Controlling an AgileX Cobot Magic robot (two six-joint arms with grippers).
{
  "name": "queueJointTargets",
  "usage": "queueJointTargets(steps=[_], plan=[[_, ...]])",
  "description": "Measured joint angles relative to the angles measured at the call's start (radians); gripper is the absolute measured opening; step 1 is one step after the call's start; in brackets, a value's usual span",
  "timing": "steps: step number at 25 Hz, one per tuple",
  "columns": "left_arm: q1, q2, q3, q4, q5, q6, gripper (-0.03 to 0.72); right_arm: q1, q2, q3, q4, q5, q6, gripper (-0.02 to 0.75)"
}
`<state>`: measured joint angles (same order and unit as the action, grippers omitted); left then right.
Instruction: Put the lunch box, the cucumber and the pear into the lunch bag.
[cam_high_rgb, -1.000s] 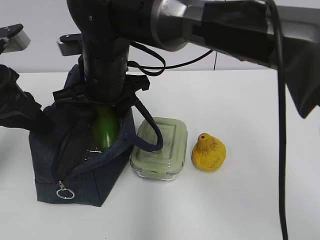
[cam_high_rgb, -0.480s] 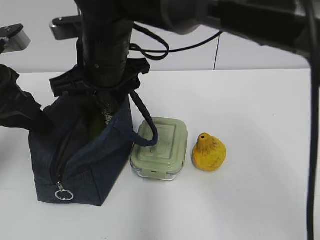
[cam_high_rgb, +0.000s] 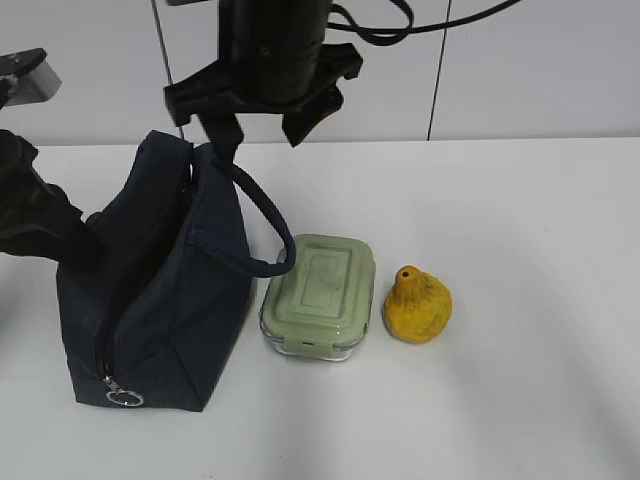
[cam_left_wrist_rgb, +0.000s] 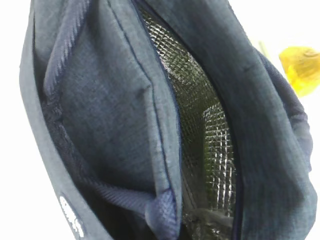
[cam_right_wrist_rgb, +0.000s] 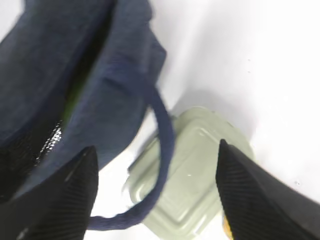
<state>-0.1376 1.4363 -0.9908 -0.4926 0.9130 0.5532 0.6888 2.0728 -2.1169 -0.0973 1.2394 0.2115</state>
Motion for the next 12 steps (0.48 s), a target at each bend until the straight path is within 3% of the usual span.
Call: queueJointTargets(steps=[5,12], plan=[[0.000,0.000,0.000,0.001,0.000,0.000,0.001,-0.115,-0.004,0.000,0.073,0.004,-0.080,0.569],[0.000,0.000,0.000,0.002,0.000,0.000,0.001,-0.208,-0.020,0.041,0.119,0.004,-0.131,0.563]])
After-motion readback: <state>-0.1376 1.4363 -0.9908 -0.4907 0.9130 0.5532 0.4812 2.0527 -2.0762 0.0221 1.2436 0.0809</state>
